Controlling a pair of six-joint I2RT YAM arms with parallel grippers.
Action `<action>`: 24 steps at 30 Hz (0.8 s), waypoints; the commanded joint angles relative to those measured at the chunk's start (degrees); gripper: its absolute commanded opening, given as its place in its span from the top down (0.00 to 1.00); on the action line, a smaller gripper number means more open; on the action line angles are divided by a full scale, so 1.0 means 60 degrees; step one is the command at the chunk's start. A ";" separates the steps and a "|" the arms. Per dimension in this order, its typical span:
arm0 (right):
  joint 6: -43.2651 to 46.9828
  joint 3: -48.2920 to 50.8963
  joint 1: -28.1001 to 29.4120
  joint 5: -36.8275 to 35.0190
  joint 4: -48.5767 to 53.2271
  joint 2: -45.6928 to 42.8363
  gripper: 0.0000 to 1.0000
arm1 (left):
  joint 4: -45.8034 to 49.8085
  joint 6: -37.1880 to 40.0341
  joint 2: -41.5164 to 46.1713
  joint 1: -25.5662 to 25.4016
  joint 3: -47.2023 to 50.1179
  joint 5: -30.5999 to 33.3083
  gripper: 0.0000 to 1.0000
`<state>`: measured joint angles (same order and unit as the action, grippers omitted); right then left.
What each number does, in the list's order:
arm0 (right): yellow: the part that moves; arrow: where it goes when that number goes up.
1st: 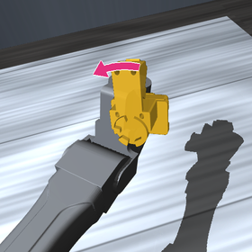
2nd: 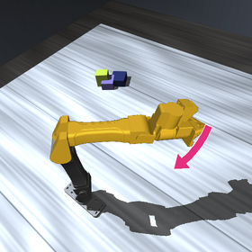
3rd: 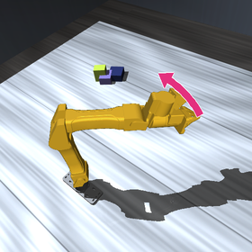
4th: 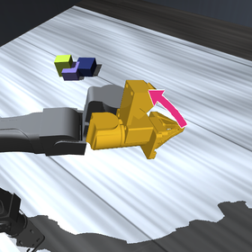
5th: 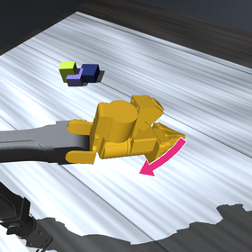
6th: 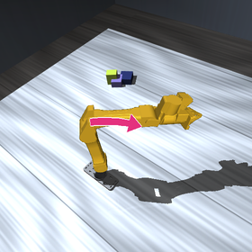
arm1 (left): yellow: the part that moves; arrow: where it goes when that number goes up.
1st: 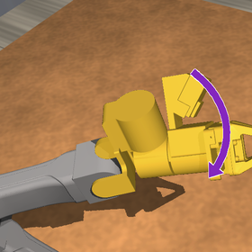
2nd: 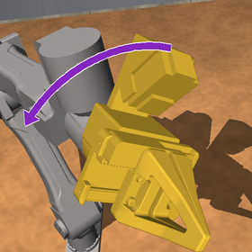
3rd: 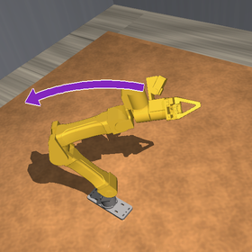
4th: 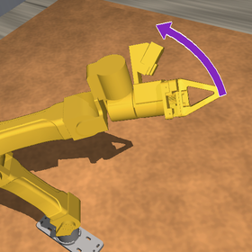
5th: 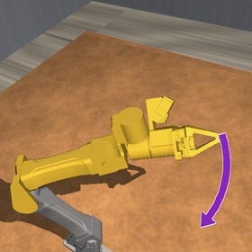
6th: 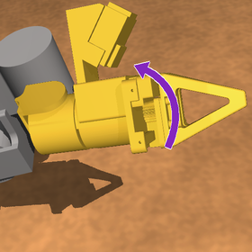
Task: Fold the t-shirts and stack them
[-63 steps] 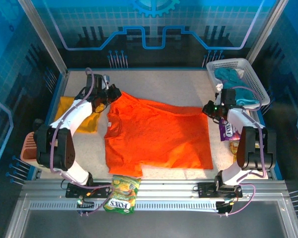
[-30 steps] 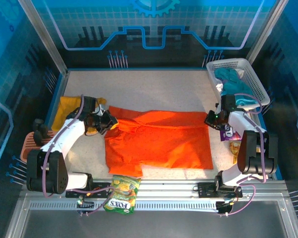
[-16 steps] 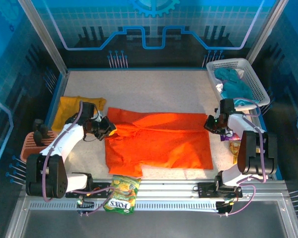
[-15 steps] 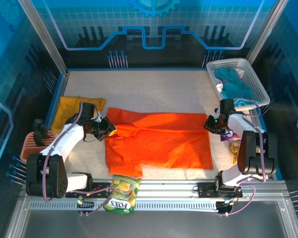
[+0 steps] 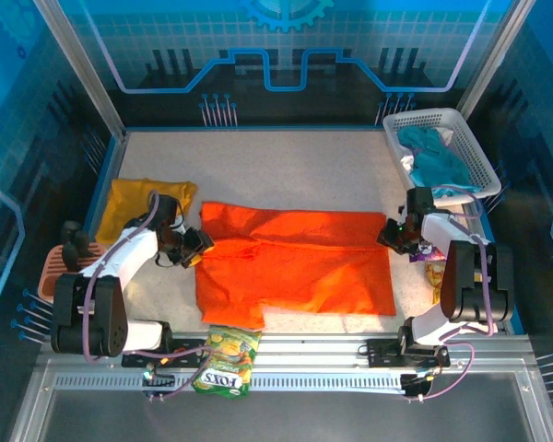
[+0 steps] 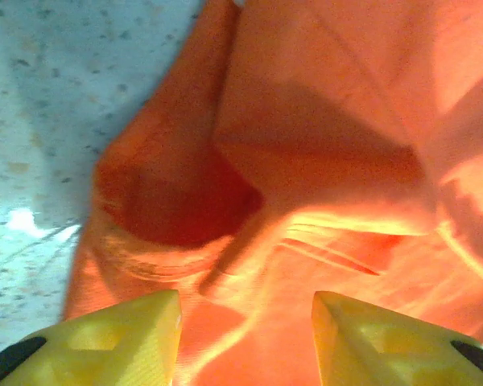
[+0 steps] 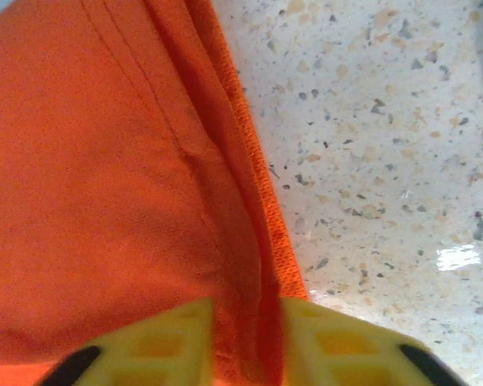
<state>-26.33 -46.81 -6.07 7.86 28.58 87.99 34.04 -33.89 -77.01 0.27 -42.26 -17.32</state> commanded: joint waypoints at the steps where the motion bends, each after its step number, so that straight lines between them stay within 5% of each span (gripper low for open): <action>1: 0.0076 -0.0012 0.0007 -0.0108 0.0339 -0.0230 0.51 | 0.1085 0.0620 -0.0004 -0.0048 -0.0351 0.1197 0.49; 3: 0.0089 -0.0206 0.0147 -0.0276 0.0554 -0.0491 0.36 | 0.1305 0.0639 0.0277 -0.0224 -0.0631 0.1696 0.48; 8: 0.0307 -0.1028 0.1043 -0.1723 0.0861 -0.0938 0.19 | 0.0931 0.0476 0.0514 -0.0402 -0.1568 0.1824 0.47; 11: 0.0489 -0.1516 0.1860 -0.2660 0.0657 -0.0874 0.15 | 0.0273 0.0281 0.0041 -0.0639 -0.2267 0.1542 0.47; 24: -0.0070 -0.2487 0.2256 -0.2099 0.0190 0.1744 0.16 | -0.1421 0.0494 -0.4068 -0.1397 -0.4318 0.1525 0.48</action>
<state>-25.63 -61.30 7.25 -3.90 29.02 96.31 27.68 -31.94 -98.41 -8.21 -66.35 -8.36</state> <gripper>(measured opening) 0.839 0.521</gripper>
